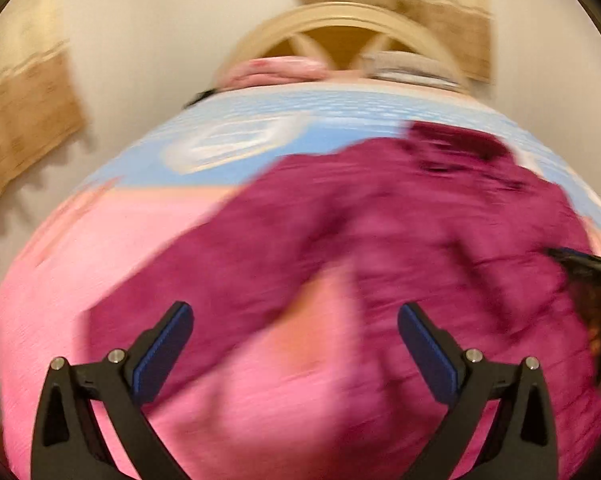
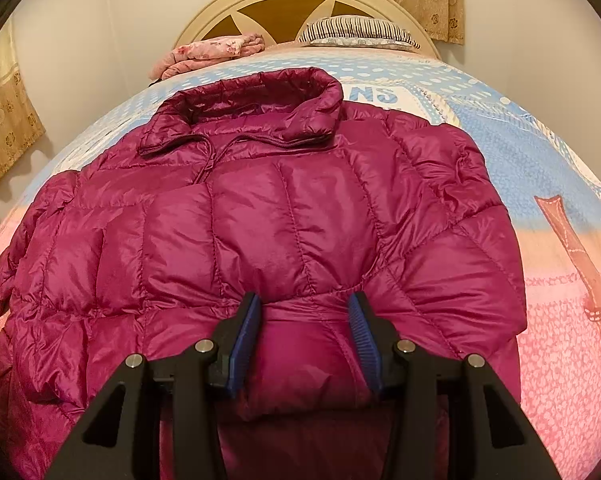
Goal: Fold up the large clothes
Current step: 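Grasp the cuff of the other sleeve with the left tool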
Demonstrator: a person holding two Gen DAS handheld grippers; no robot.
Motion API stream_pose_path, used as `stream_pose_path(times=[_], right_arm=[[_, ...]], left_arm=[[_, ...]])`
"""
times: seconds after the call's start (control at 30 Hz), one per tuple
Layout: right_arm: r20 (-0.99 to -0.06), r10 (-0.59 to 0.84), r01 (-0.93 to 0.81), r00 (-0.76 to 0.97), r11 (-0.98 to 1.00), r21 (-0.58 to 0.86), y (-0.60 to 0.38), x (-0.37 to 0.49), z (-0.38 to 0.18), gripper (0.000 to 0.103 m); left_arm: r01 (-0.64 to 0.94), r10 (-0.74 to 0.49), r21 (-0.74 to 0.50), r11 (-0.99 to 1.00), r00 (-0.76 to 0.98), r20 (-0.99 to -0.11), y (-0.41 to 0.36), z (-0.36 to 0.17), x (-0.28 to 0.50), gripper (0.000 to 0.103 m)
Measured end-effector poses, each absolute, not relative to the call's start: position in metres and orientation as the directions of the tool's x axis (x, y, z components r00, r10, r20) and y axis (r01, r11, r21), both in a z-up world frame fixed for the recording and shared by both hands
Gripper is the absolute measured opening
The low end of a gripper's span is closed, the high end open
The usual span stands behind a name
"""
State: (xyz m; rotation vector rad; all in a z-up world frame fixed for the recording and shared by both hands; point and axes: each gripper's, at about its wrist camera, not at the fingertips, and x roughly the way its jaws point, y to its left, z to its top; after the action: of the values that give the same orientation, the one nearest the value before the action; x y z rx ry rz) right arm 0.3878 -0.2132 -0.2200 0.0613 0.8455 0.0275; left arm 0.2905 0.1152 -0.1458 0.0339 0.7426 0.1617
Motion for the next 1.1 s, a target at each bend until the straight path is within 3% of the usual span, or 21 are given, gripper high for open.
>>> stream_pose_path(times=[0.07,0.17,0.43,0.53,0.6,0.63,0.67,0.73,1.1], right_arm=[[-0.745,0.053,-0.001,0.665,0.997,0.071,-0.214,0.387,-0.220,0.049],[-0.743,0.056,-0.002,0.667,0.997,0.074,-0.215,0.386,-0.219,0.051],[-0.741,0.046,0.001,0.670,0.998,0.063,-0.214,0.385,-0.218,0.053],[-0.739,0.048,0.003,0.672,0.998,0.068,-0.214,0.384,-0.218,0.054],[-0.739,0.048,0.002,0.672,0.998,0.067,-0.214,0.383,-0.218,0.055],[-0.739,0.048,0.002,0.672,0.998,0.066,-0.214,0.383,-0.218,0.055],[-0.739,0.047,0.002,0.672,0.998,0.066,-0.215,0.383,-0.218,0.056],[-0.739,0.048,0.003,0.672,0.998,0.067,-0.215,0.383,-0.218,0.056],[-0.738,0.051,0.002,0.673,0.998,0.070,-0.215,0.383,-0.218,0.058]], left_arm=[[-0.268,0.273,0.113,0.957,0.699,-0.661,0.165,-0.148,0.274,0.103],[-0.404,0.340,0.057,0.913,0.675,-0.655,0.219,-0.153,0.256,0.103],[-0.413,0.145,-0.201,0.888,0.666,-0.731,0.252,-0.186,0.268,0.100],[-0.406,0.124,-0.218,0.888,0.667,-0.735,0.249,-0.193,0.282,0.088],[-0.417,0.119,-0.213,0.884,0.639,-0.760,0.253,-0.200,0.284,0.067],[-0.409,0.101,-0.225,0.885,0.639,-0.763,0.255,-0.204,0.286,0.052],[-0.405,0.108,-0.222,0.887,0.649,-0.753,0.256,-0.203,0.285,0.037],[-0.373,0.104,-0.219,0.902,0.679,-0.727,0.255,-0.193,0.278,0.016],[-0.254,0.200,-0.053,0.966,0.857,-0.475,0.217,-0.079,0.272,0.013]])
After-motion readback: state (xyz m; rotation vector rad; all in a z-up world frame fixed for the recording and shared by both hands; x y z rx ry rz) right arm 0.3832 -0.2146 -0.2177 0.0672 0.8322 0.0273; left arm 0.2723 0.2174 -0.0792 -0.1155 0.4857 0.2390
